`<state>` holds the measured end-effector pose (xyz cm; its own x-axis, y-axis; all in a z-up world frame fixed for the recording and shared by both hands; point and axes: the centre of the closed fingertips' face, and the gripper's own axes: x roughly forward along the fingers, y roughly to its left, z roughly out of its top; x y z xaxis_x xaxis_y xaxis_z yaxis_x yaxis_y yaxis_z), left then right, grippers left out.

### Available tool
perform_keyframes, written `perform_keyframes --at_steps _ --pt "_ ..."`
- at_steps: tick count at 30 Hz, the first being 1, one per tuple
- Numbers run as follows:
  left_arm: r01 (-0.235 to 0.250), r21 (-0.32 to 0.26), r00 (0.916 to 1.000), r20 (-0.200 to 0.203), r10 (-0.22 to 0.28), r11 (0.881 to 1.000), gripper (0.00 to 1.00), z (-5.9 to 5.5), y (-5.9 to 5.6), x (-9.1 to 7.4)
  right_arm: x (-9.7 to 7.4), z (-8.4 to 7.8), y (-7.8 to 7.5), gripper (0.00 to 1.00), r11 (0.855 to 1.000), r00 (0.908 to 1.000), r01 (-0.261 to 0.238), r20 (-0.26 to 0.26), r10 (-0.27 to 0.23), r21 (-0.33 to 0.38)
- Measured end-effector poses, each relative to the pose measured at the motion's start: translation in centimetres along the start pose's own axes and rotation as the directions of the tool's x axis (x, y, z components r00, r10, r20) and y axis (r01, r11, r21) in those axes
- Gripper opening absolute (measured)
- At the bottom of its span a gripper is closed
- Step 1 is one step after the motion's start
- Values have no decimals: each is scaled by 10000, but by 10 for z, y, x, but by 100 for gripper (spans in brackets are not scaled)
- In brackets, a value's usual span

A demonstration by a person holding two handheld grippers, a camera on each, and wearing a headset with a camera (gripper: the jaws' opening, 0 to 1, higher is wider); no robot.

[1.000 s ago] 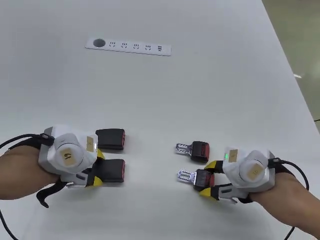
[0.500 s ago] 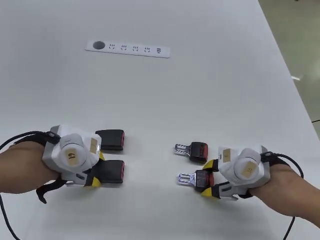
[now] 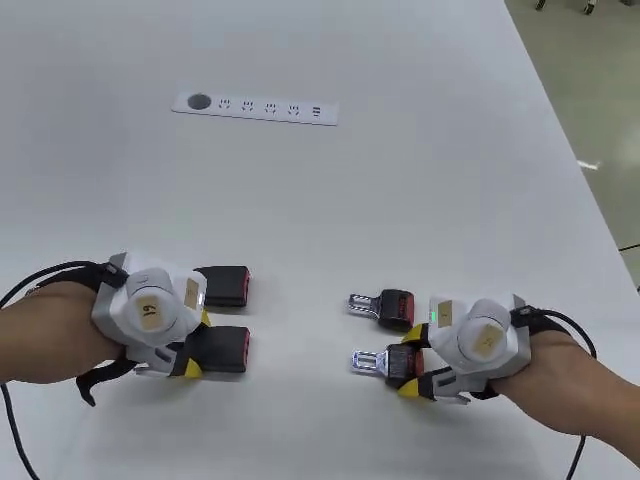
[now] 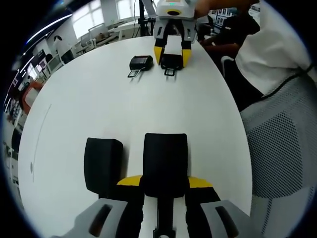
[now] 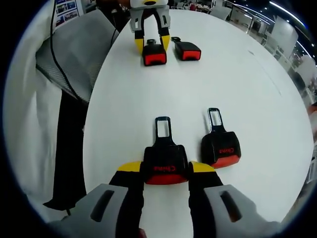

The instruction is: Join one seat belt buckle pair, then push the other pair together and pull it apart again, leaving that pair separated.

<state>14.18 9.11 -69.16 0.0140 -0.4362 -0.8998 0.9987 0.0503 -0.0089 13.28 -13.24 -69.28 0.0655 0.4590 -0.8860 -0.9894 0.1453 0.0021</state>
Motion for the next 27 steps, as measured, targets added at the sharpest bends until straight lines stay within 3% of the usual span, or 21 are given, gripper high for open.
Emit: perform_keyframes --at_steps 27 --pt "109 63 9999 -117 -108 9999 33 -2 1 0 42 82 5 33 9997 9973 -244 697 249 -70"
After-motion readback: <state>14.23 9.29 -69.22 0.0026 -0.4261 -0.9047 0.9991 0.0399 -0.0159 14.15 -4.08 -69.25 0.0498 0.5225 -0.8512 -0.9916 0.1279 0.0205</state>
